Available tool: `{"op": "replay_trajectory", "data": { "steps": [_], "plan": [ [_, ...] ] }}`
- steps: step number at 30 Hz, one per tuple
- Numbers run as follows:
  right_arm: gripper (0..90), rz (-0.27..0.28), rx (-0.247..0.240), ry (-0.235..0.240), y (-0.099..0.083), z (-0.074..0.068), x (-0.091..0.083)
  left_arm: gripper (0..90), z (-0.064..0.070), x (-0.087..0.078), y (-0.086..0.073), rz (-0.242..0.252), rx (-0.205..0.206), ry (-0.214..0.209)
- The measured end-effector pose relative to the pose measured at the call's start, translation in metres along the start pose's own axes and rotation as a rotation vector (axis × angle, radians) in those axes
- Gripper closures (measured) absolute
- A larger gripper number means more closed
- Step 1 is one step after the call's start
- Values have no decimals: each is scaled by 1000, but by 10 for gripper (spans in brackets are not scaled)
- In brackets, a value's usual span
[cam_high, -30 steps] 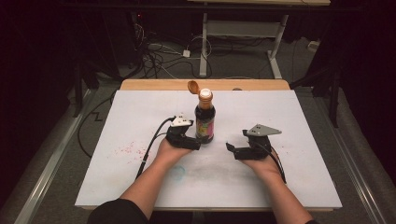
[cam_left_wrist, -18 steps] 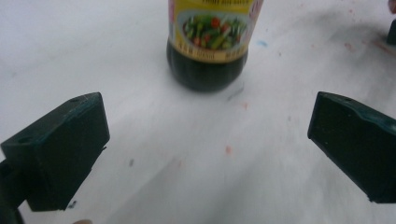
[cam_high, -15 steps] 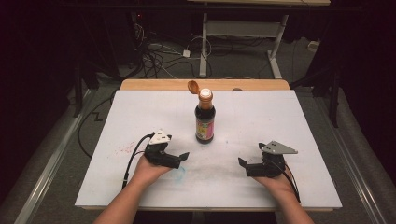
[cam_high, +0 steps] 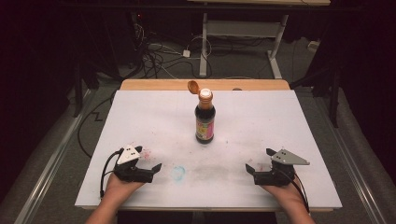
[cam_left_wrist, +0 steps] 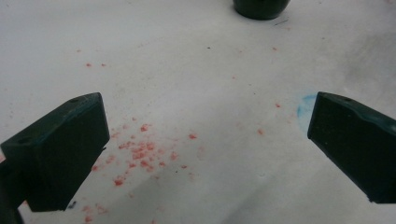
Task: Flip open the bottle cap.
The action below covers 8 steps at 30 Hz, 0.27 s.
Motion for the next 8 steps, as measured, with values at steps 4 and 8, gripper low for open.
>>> {"op": "replay_trajectory", "data": {
  "steps": [4,8],
  "plan": [
    [2,2,-4,-6,0,0,0,0,4,2,-1,-9,34,24],
    [2,8,-5,-8,0,0,0,0,1,1,-1,0,13,8]
  ]
}}
Point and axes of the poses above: each handheld gripper's, and its own axes: x roughly forward along the jaws, y roughly out of its top, z roughly to its right, the point moved 3 cm from there along x, roughly forward along the jaws, and after that the axes turned 15 degrees about -x, right-handed, at the moved point
